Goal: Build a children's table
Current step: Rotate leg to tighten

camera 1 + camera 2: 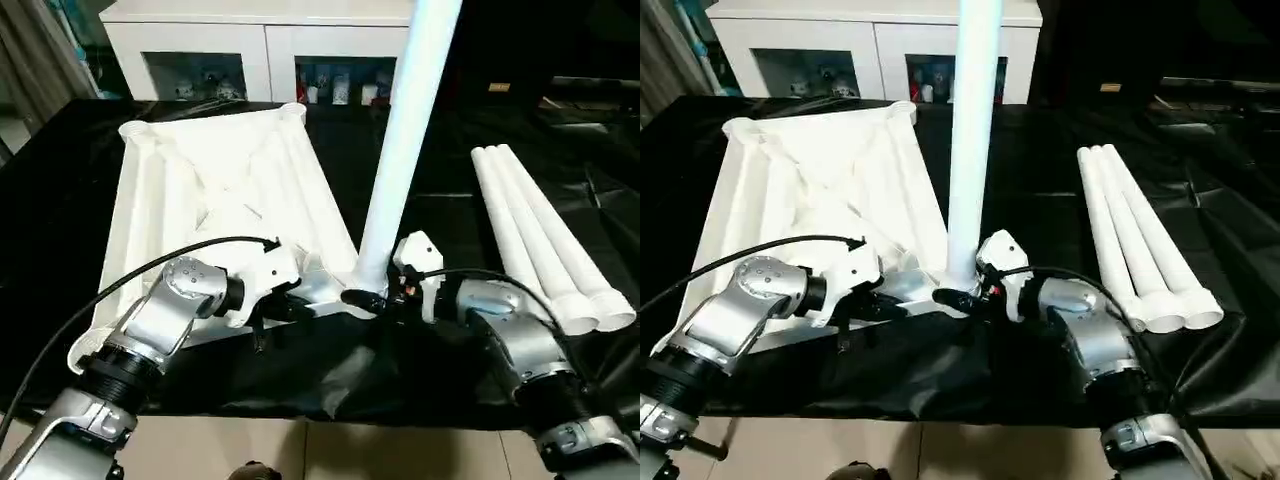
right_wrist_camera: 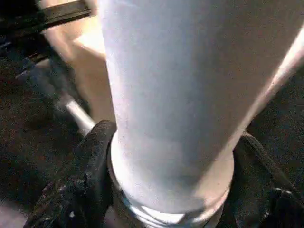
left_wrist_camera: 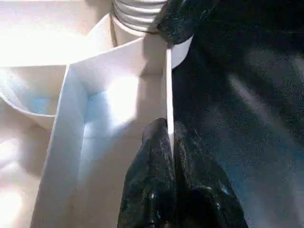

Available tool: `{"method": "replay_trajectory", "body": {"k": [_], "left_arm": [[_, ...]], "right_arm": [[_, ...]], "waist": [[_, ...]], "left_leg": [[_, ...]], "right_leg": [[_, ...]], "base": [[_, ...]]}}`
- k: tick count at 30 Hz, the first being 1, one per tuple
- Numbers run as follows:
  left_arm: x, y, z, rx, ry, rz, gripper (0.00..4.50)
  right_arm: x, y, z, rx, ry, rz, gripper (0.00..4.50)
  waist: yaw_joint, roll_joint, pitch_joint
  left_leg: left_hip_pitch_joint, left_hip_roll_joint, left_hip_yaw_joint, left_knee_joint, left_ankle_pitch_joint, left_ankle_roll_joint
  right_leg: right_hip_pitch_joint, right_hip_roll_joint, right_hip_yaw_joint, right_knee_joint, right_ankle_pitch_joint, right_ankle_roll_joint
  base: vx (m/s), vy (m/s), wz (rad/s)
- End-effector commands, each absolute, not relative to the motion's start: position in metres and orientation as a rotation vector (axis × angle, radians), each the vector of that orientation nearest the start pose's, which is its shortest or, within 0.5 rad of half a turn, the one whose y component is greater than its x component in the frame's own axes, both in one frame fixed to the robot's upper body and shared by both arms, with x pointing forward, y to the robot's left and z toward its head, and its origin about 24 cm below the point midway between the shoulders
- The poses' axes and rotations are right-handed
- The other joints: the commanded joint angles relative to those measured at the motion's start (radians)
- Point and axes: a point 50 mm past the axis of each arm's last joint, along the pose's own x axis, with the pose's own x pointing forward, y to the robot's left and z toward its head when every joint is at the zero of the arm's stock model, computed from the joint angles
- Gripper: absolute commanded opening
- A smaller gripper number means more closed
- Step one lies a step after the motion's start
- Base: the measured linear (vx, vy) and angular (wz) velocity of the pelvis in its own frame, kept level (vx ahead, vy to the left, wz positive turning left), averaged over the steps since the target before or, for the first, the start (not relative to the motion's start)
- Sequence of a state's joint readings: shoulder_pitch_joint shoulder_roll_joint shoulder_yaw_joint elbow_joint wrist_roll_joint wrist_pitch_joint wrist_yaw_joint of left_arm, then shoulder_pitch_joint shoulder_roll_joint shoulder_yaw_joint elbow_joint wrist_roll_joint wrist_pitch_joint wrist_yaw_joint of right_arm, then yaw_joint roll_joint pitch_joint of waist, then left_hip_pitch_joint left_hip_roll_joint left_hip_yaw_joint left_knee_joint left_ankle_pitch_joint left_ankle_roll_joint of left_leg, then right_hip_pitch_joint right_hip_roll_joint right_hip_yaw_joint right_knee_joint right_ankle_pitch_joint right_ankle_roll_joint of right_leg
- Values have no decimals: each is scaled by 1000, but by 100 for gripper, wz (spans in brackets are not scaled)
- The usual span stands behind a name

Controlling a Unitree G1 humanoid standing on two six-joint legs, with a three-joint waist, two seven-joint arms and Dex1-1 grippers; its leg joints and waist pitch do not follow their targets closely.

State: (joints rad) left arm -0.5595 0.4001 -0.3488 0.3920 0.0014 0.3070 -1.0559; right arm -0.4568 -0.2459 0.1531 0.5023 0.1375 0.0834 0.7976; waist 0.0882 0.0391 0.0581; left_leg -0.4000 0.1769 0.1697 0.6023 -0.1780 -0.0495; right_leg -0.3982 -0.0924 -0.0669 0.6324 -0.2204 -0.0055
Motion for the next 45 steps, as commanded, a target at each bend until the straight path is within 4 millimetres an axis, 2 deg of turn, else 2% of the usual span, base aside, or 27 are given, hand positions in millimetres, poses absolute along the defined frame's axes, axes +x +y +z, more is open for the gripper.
{"method": "replay_trajectory", "body": {"k": [1,2,3,4,5,6,7,8,9,10,13,15,16,18,19,21,25,26,29,31,32,33,37,38,40,41,45], "left_arm": [[320,114,62,424,462,-1168,0],[326,109,59,418,468,-1114,0],[326,109,59,418,468,-1114,0],[329,106,57,415,473,-1086,0],[333,101,56,400,478,-1047,0],[340,92,54,375,484,-983,0],[340,91,54,374,484,-980,0],[342,88,54,368,485,-958,0],[342,88,54,368,485,-957,0],[349,81,52,372,496,-877,0],[354,72,49,401,500,-813,0],[353,70,49,404,497,-814,0],[352,68,49,417,483,-831,0],[352,66,49,431,470,-845,0],[351,66,49,427,473,-853,0],[350,69,47,426,479,-858,0],[348,77,47,452,471,-877,0],[348,79,47,457,470,-880,0],[344,85,49,457,463,-904,0],[343,87,50,459,461,-915,0],[342,89,50,461,461,-920,0],[337,95,51,473,453,-964,0],[331,99,52,471,439,-1031,0],[325,102,54,455,432,-1099,0],[321,104,56,457,411,-1164,0],[318,104,57,461,397,-1198,0],[309,111,59,443,432,-1280,0]], "right_arm": [[322,-131,29,-67,298,737,272],[325,-130,25,-31,307,643,272],[325,-130,25,-31,307,643,272],[327,-127,23,-11,312,596,272],[329,-123,20,15,322,533,272],[332,-116,16,66,341,445,272],[332,-115,16,69,342,440,272],[333,-113,15,84,350,413,272],[333,-112,15,85,350,411,272],[337,-105,13,115,367,322,272],[343,-92,13,164,411,203,272],[344,-90,13,158,412,200,272],[345,-85,17,165,397,231,272],[347,-81,19,171,385,246,272],[347,-80,21,170,368,270,307],[347,-81,27,177,327,309,342],[348,-89,34,125,269,359,377],[348,-91,35,116,262,367,385],[346,-100,40,94,242,451,410],[345,-105,42,78,236,487,428],[345,-107,43,70,233,504,428],[342,-119,47,22,219,585,428],[337,-128,52,-23,198,688,428],[335,-132,53,-56,192,755,428],[333,-134,54,-75,200,801,428],[332,-135,54,-82,206,821,428],[326,-137,52,-138,223,919,428]], "waist": [[-5,8,-67],[-5,4,-67],[-5,5,-64],[-8,3,-63],[-8,2,-60],[-10,4,-51],[-11,1,-49],[-6,4,-49],[-8,2,-50],[-8,2,-53],[-10,4,-54],[-10,4,-54],[-9,8,-54],[-10,5,-56],[-9,5,-56],[-9,4,-57],[-12,3,-58],[-14,0,-58],[-17,1,-58],[-20,0,-59],[-22,1,-60],[-23,1,-61],[-23,1,-64],[-24,3,-63],[-23,2,-65],[-23,0,-64],[-13,4,-62]], "left_leg": [[28,48,-14,-73,-155,58],[30,49,-14,-77,-184,36],[29,48,-14,-79,-197,27],[26,50,-17,-84,-224,14],[28,48,-15,-85,-234,11],[37,45,-15,-91,-314,-17],[39,45,-14,-92,-332,-23],[43,46,-17,-93,-350,-30],[45,47,-17,-95,-353,-32],[41,48,-18,-97,-330,-30],[43,46,-18,-97,-324,-36],[38,46,-20,-99,-326,-34],[39,47,-19,-99,-330,-30],[36,47,-20,-100,-319,-23],[36,47,-18,-100,-314,-19],[36,48,-17,-100,-311,-11],[27,48,-18,-101,-261,12],[28,48,-17,-101,-258,15],[28,49,-15,-98,-227,34],[24,50,-15,-95,-192,59],[24,49,-14,-94,-187,63],[22,50,-14,-91,-168,71],[21,50,-13,-84,-135,96],[25,50,-11,-82,-120,107],[23,50,-10,-79,-107,121],[22,49,-10,-79,-107,127],[28,56,-8,-81,-136,113]], "right_leg": [[50,-56,42,-64,42,-301],[52,-58,42,-68,-7,-288],[51,-59,43,-70,-28,-283],[55,-59,44,-73,-60,-266],[51,-58,45,-77,-77,-258],[43,-61,47,-90,-201,-239],[44,-63,48,-96,-239,-230],[41,-66,49,-99,-270,-219],[40,-65,51,-102,-277,-206],[43,-64,52,-101,-246,-202],[38,-61,51,-100,-212,-208],[43,-62,48,-100,-209,-201],[41,-63,49,-100,-197,-199],[45,-61,48,-98,-169,-198],[44,-61,48,-98,-157,-201],[46,-62,48,-98,-152,-204],[53,-62,45,-96,-103,-211],[53,-61,45,-95,-97,-215],[55,-62,45,-95,-76,-231],[58,-63,44,-90,-37,-239],[57,-61,44,-90,-32,-244],[60,-61,43,-86,-2,-253],[61,-61,42,-79,60,-272],[56,-58,42,-77,84,-287],[58,-59,42,-73,105,-294],[58,-58,41,-74,104,-298],[51,-58,42,-73,51,-300]], "base": [[0,0,0],[0,0,0],[0,0,0],[0,0,0],[0,0,0],[0,0,0],[0,0,0],[0,0,0],[0,0,0],[0,0,0],[0,0,0],[0,0,0],[0,0,0],[0,0,0],[0,0,0],[0,0,0],[0,0,0],[0,0,0],[0,0,0],[0,0,0],[0,0,0],[0,0,0],[0,0,0],[0,0,0],[0,0,0],[0,0,0],[0,0,0]]}}
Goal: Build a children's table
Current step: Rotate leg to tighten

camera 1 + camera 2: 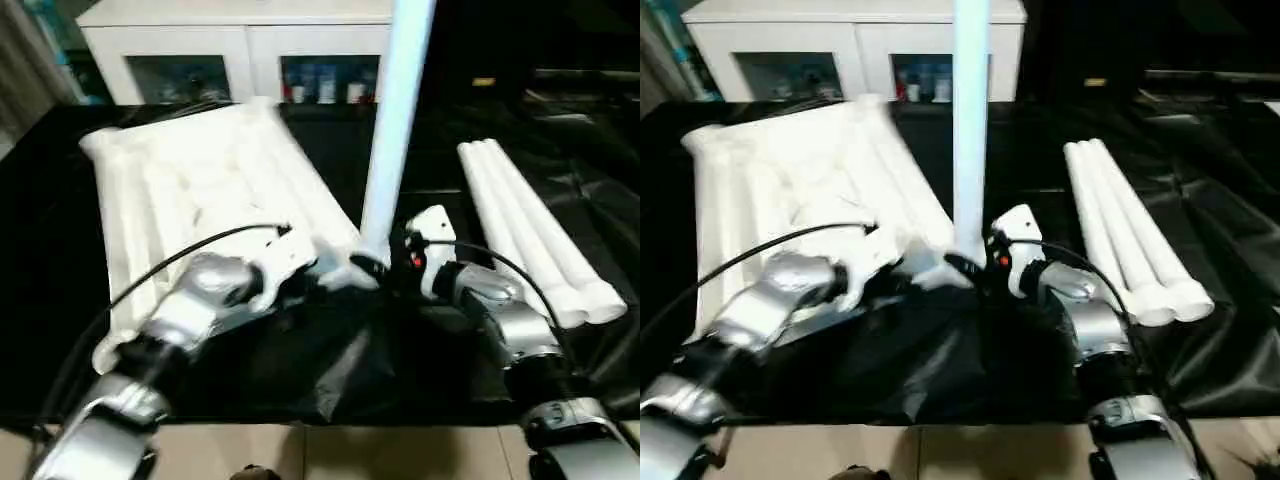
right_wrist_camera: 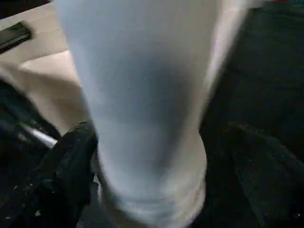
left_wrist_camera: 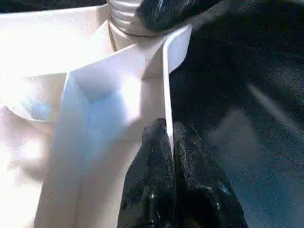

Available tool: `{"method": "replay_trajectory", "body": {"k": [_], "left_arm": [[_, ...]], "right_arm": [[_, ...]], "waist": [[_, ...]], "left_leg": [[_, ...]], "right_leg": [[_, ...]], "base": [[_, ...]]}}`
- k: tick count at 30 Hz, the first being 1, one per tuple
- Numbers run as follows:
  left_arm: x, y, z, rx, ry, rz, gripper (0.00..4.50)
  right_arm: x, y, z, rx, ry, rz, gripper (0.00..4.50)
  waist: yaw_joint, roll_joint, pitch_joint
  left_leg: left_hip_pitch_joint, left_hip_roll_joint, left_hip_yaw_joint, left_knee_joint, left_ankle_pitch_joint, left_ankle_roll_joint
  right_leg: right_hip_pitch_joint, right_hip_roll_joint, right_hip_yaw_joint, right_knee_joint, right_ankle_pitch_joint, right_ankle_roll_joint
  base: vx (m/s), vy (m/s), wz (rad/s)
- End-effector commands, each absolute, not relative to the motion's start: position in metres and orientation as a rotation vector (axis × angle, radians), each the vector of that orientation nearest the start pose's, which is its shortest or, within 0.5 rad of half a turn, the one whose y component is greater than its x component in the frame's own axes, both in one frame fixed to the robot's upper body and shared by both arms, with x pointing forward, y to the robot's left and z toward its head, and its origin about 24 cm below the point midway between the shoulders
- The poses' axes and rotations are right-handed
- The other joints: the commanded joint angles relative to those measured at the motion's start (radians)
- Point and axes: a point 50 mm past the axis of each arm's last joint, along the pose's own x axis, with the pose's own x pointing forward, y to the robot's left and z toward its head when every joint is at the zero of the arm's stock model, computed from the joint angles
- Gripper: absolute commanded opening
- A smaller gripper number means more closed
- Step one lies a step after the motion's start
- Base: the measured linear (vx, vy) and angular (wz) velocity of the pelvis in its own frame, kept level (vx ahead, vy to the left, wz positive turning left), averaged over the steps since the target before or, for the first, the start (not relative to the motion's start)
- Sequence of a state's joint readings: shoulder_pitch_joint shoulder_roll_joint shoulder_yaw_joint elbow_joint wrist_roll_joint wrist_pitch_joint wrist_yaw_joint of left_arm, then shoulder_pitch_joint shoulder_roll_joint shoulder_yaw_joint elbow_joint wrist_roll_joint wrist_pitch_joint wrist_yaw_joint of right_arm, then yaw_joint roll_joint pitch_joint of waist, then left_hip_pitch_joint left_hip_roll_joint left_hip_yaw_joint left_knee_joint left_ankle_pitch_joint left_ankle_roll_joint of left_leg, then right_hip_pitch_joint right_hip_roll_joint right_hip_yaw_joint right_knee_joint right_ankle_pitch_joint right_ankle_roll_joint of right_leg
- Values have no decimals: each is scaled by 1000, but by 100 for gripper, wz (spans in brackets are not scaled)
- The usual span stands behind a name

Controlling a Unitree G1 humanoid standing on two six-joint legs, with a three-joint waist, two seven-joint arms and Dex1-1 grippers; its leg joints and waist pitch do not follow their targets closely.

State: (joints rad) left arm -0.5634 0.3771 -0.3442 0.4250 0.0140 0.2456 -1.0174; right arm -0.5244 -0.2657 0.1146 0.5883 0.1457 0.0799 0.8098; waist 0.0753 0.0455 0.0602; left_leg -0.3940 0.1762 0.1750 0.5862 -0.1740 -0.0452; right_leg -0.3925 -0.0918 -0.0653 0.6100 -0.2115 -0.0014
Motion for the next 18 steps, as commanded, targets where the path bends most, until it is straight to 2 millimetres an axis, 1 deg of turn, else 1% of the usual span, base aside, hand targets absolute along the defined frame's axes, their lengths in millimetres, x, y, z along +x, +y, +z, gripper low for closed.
{"method": "replay_trajectory", "body": {"k": [1,2,4,6,8,9,10,11,12,13,15,17,18], "left_arm": [[307,113,60,442,436,-1290,0],[307,114,60,442,435,-1292,0],[305,116,61,444,441,-1294,0],[305,118,60,444,449,-1288,0],[305,119,60,447,449,-1285,0],[305,120,60,448,449,-1285,0],[305,120,61,449,447,-1285,0],[305,120,61,447,446,-1284,0],[305,120,62,445,445,-1285,0],[305,120,62,442,444,-1287,0],[304,120,62,442,444,-1290,0],[304,120,61,440,447,-1294,0],[303,120,61,438,452,-1298,0]], "right_arm": [[325,-138,52,-149,229,944,428],[323,-138,52,-162,234,968,428],[321,-139,51,-181,247,1002,428],[320,-139,49,-199,256,1022,428],[320,-139,49,-201,259,1025,401],[320,-140,49,-202,260,1031,401],[321,-140,50,-193,257,1029,391],[321,-139,50,-187,255,1031,382],[322,-139,50,-183,252,1031,362],[322,-139,51,-179,248,1032,356],[322,-139,51,-179,247,1034,348],[321,-138,50,-175,248,1040,322],[320,-138,49,-172,249,1047,322]], "waist": [[1,-4,-63],[4,-2,-64],[12,-6,-64],[12,-7,-65],[12,-9,-66],[12,-9,-66],[12,-13,-67],[13,-12,-68],[13,-11,-69],[13,-12,-69],[13,-11,-69],[13,-11,-68],[13,-10,-68]], "left_leg": [[22,57,-12,-65,-141,108],[24,58,-13,-66,-141,106],[22,57,-12,-65,-135,103],[21,55,-11,-63,-124,104],[18,53,-10,-59,-107,112],[17,52,-11,-59,-106,114],[17,53,-11,-58,-101,119],[16,53,-11,-57,-95,121],[17,53,-11,-56,-84,127],[16,53,-11,-54,-74,132],[17,53,-11,-54,-74,136],[17,53,-11,-54,-84,134],[17,53,-11,-54,-86,132]], "right_leg": [[45,-57,41,-52,40,-303],[44,-58,41,-51,39,-303],[44,-58,42,-49,41,-300],[43,-57,42,-48,51,-295],[43,-59,42,-45,70,-297],[44,-59,42,-45,69,-297],[45,-59,42,-45,70,-296],[45,-60,42,-43,75,-297],[44,-58,41,-43,82,-298],[44,-58,41,-41,91,-300],[43,-58,41,-41,88,-302],[42,-58,40,-42,71,-302],[42,-57,41,-42,69,-302]], "base": [[0,0,0],[0,0,0],[0,0,0],[0,0,0],[0,0,0],[0,0,0],[0,0,0],[0,0,0],[0,0,0],[0,0,0],[0,0,0],[0,0,0],[0,0,0]]}}
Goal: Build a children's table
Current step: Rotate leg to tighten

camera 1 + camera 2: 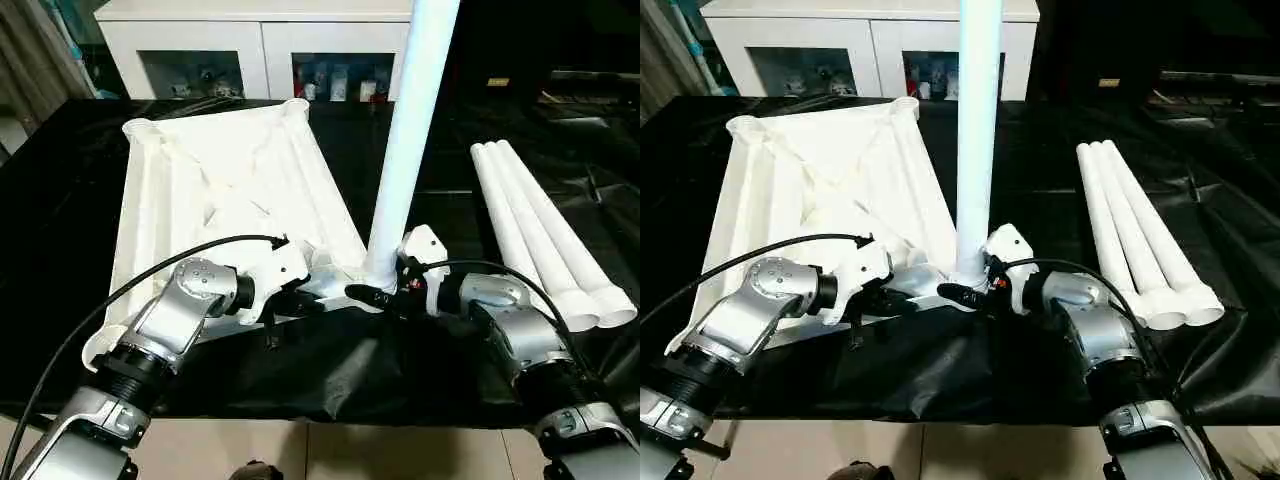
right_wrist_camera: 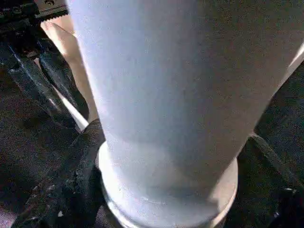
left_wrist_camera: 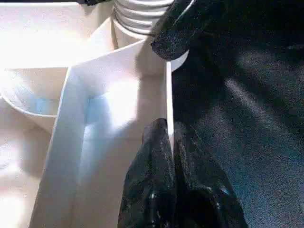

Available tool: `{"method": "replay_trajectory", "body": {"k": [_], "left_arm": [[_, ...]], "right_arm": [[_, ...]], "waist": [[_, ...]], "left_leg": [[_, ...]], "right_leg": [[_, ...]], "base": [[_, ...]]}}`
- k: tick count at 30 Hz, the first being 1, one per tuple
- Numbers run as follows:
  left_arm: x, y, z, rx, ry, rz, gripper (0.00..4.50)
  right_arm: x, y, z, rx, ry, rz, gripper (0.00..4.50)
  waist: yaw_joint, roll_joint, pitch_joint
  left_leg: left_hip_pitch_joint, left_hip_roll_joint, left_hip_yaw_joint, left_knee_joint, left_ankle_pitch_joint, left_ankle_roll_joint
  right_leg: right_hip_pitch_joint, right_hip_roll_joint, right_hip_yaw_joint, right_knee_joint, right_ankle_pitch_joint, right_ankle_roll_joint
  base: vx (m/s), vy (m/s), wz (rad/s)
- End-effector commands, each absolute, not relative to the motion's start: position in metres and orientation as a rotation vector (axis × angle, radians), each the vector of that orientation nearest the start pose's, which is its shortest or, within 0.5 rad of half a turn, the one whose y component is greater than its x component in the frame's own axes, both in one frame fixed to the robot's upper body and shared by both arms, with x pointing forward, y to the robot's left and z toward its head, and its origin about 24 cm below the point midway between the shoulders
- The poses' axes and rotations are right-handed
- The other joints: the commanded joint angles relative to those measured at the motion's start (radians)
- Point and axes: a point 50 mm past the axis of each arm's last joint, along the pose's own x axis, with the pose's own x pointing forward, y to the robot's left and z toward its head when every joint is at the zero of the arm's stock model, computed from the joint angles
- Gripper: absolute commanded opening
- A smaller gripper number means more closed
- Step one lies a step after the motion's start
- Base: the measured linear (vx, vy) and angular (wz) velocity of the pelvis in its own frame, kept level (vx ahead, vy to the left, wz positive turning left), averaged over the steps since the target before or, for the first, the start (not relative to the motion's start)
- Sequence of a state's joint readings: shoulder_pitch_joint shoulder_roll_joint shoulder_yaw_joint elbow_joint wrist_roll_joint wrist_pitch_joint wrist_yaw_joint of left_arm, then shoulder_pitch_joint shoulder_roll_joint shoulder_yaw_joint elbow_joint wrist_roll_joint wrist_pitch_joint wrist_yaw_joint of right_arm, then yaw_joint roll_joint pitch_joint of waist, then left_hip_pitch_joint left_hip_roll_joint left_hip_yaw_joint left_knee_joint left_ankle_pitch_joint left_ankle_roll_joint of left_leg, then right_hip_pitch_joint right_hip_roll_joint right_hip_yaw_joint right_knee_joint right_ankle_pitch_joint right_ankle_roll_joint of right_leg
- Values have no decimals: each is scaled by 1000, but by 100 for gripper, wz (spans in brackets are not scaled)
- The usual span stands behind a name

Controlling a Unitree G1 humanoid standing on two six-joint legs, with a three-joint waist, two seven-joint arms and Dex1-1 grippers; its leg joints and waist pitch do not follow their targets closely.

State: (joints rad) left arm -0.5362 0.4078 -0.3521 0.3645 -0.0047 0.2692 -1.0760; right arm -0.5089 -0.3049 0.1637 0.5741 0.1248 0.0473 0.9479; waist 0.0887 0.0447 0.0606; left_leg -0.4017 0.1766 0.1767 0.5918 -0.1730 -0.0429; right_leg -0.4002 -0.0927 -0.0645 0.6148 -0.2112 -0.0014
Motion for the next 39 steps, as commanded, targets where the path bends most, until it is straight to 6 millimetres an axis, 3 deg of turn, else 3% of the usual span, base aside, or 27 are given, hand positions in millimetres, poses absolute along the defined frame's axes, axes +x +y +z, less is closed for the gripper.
{"method": "replay_trajectory", "body": {"k": [1,8,13,14,15,18,21,24,25,32,34,36,37,38,39], "left_arm": [[302,120,61,436,455,-1300,0],[303,120,58,425,471,-1286,0],[318,105,51,398,484,-1145,0],[320,101,50,397,485,-1119,0],[323,98,49,398,486,-1091,0],[335,86,47,393,489,-960,0],[346,77,45,424,501,-833,0],[352,74,45,452,495,-775,0],[353,74,45,456,494,-772,0],[354,72,45,477,479,-792,0],[353,75,45,473,484,-807,0],[352,80,44,471,482,-820,0],[350,86,44,469,479,-832,0],[349,89,45,468,478,-835,0],[348,91,46,470,470,-852,0]], "right_arm": [[319,-138,48,-171,250,1053,311],[319,-137,38,-152,270,979,278],[327,-133,21,-96,317,732,275],[328,-132,20,-74,317,699,275],[329,-131,19,-58,317,665,275],[335,-124,16,11,329,512,275],[340,-115,12,40,354,331,274],[344,-104,11,59,377,236,274],[344,-101,12,55,380,220,274],[347,-83,20,89,334,290,274],[348,-81,26,94,282,338,330],[348,-84,31,91,249,371,347],[349,-89,35,79,228,403,354],[349,-91,37,71,226,429,364],[348,-92,38,61,226,470,381]], "waist": [[-1,-8,-68],[-4,-8,-67],[-15,-8,-60],[-15,-5,-56],[-19,-7,-53],[-19,-6,-45],[-16,-6,-51],[-14,-6,-51],[-14,-5,-54],[-10,-7,-57],[-10,-7,-57],[-10,-8,-57],[-13,-11,-57],[-13,-11,-57],[-24,-10,-60]], "left_leg": [[24,53,-13,-60,-88,128],[24,51,-13,-59,-82,132],[29,51,-14,-72,-187,69],[35,54,-15,-77,-221,50],[33,52,-16,-81,-253,29],[49,52,-16,-90,-357,-11],[50,50,-20,-92,-350,-29],[41,48,-21,-95,-330,-27],[44,47,-21,-94,-335,-26],[37,49,-20,-93,-303,-3],[37,49,-19,-94,-303,-1],[36,50,-20,-95,-306,3],[24,50,-24,-97,-304,11],[24,50,-24,-97,-304,11],[17,50,-28,-99,-277,16]], "right_leg": [[50,-57,40,-47,68,-301],[50,-56,39,-46,79,-305],[48,-56,42,-62,-57,-289],[44,-58,44,-69,-104,-280],[46,-58,44,-72,-153,-267],[35,-61,48,-93,-294,-225],[36,-62,49,-94,-297,-205],[37,-61,48,-92,-262,-194],[37,-61,48,-94,-258,-191],[43,-64,48,-91,-204,-193],[44,-65,48,-91,-212,-195],[44,-65,47,-92,-221,-194],[54,-67,45,-89,-223,-184],[54,-67,45,-89,-223,-184],[58,-63,39,-84,-194,-183]], "base": [[0,0,0],[0,0,0],[0,0,0],[0,0,0],[0,0,0],[0,0,0],[0,0,0],[0,0,0],[0,0,0],[0,0,0],[0,0,0],[0,0,0],[0,0,0],[0,0,0],[0,0,0]]}}
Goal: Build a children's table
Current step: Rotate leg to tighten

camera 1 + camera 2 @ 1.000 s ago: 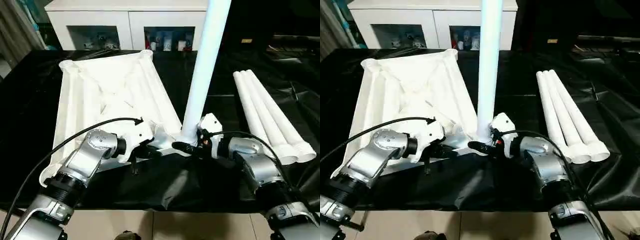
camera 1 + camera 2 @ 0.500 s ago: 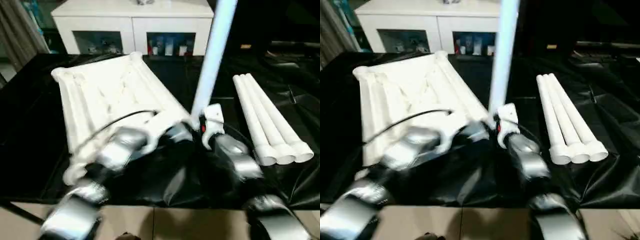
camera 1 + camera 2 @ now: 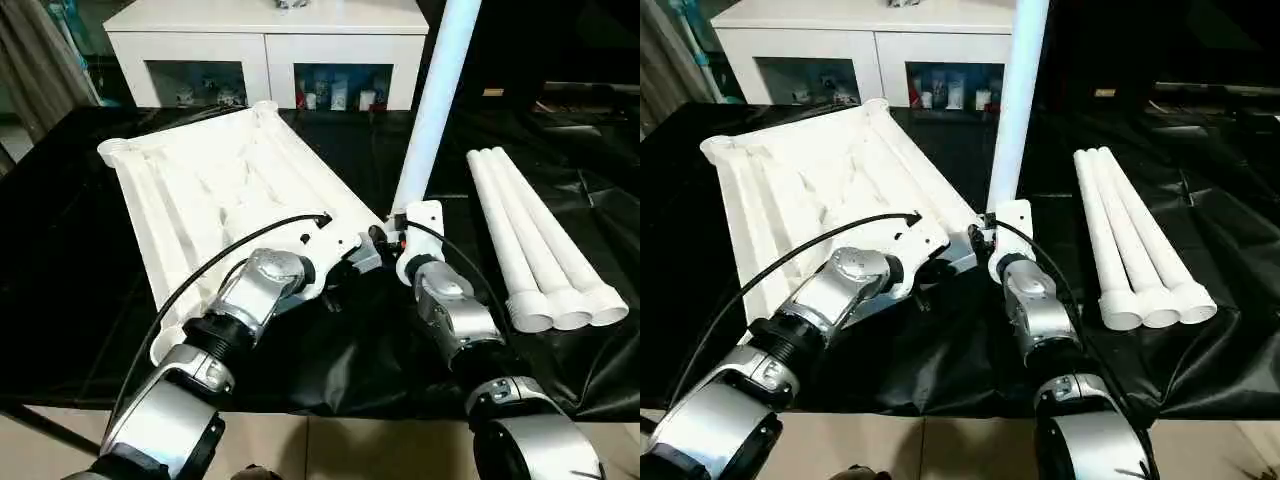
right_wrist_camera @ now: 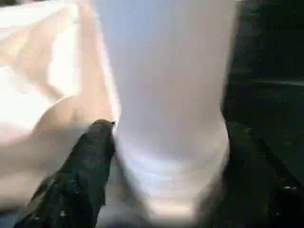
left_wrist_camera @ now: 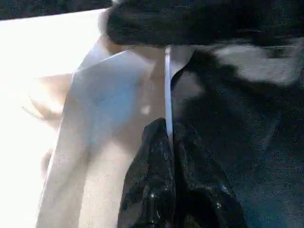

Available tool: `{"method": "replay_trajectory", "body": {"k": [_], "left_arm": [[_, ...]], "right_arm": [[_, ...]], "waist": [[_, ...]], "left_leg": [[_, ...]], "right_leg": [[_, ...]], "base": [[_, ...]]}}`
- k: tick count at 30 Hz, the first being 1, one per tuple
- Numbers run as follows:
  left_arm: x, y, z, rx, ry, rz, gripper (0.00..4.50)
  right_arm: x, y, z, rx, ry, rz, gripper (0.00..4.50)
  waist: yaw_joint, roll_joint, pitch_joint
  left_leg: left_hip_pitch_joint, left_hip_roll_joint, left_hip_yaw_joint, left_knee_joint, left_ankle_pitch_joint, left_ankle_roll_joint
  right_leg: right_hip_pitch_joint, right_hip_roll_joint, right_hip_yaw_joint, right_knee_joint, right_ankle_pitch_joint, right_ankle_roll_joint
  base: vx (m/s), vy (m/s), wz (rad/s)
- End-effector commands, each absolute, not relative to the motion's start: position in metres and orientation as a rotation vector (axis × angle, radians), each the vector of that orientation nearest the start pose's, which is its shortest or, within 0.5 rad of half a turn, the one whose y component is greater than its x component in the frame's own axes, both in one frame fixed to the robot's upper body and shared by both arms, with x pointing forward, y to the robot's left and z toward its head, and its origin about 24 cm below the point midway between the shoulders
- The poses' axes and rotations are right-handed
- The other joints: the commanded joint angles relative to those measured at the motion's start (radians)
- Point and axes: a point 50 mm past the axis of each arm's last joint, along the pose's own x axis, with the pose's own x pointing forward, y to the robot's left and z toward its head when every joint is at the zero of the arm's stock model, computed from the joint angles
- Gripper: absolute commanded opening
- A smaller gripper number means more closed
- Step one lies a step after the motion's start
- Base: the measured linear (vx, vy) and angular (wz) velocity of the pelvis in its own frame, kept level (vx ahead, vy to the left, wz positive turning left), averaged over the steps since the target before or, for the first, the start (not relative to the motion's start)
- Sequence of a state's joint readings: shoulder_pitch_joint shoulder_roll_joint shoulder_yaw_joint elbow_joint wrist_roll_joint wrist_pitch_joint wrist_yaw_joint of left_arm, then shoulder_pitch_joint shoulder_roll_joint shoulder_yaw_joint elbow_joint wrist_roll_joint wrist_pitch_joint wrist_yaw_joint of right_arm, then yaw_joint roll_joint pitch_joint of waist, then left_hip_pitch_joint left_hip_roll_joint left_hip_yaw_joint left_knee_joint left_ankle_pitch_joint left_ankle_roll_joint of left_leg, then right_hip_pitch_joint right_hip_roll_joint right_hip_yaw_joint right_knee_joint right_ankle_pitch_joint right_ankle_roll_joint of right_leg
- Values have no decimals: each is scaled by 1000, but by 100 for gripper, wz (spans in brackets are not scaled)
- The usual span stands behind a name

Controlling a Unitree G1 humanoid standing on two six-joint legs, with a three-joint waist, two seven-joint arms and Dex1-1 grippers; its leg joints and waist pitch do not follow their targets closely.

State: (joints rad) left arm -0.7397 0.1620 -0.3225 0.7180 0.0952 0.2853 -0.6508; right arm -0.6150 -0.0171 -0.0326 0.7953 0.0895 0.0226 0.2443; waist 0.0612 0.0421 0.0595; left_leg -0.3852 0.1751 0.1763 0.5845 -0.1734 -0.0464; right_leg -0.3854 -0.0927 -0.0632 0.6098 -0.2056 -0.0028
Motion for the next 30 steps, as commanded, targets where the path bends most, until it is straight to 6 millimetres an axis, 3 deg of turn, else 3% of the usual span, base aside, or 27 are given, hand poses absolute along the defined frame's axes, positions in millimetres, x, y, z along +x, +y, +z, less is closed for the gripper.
{"method": "replay_trajectory", "body": {"k": [1,3,5,6,9,13,17,18,21,25,26,30], "left_arm": [[346,94,46,466,471,-869,0],[341,99,46,476,465,-911,0],[336,104,46,481,468,-954,0],[334,105,47,484,464,-973,0],[322,114,50,466,441,-1102,0],[313,120,54,455,451,-1194,0],[304,123,57,429,475,-1272,0],[302,124,59,420,481,-1283,0],[301,126,59,417,486,-1288,0],[300,129,60,419,493,-1298,0],[300,129,60,418,495,-1299,0],[301,130,61,418,502,-1294,0]], "right_arm": [[347,-94,40,48,223,512,381],[344,-100,42,9,218,603,389],[341,-106,45,-29,212,674,389],[340,-109,46,-42,210,696,389],[336,-123,50,-105,202,807,389],[333,-129,51,-130,216,882,389],[329,-131,49,-150,246,962,389],[326,-130,49,-165,257,1002,389],[323,-128,50,-158,244,1047,389],[321,-127,50,-141,236,1089,389],[321,-127,50,-143,239,1092,364],[319,-129,46,-136,257,1099,339]], "waist": [[1,-6,-60],[-2,-5,-62],[-2,-9,-66],[-2,-5,-70],[0,-10,-77],[10,-8,-77],[15,-5,-70],[18,-5,-66],[24,-4,-65],[25,-5,-67],[26,-4,-69],[27,-5,-72]], "left_leg": [[4,51,-27,-89,-274,22],[7,52,-22,-82,-245,37],[2,52,-22,-76,-190,61],[5,52,-20,-70,-156,79],[4,48,-16,-55,-60,130],[5,52,-12,-47,-31,174],[8,58,-12,-53,-83,152],[11,59,-11,-58,-122,129],[15,58,-10,-61,-153,102],[12,56,-11,-60,-143,92],[11,55,-11,-58,-128,95],[8,52,-11,-52,-85,119]], "right_leg": [[42,-63,39,-79,-188,-189],[39,-62,41,-75,-128,-219],[48,-62,40,-65,-47,-243],[45,-62,40,-59,9,-257],[47,-60,38,-42,157,-299],[39,-56,35,-35,180,-322],[33,-54,35,-39,84,-318],[31,-55,37,-45,32,-311],[29,-54,40,-49,-7,-298],[32,-56,40,-45,18,-291],[32,-55,40,-43,39,-293],[35,-55,38,-38,95,-302]], "base": [[0,0,0],[0,0,0],[0,0,0],[0,0,0],[0,0,0],[0,0,0],[0,0,0],[0,0,0],[0,0,0],[0,0,0],[0,0,0],[0,0,0]]}}
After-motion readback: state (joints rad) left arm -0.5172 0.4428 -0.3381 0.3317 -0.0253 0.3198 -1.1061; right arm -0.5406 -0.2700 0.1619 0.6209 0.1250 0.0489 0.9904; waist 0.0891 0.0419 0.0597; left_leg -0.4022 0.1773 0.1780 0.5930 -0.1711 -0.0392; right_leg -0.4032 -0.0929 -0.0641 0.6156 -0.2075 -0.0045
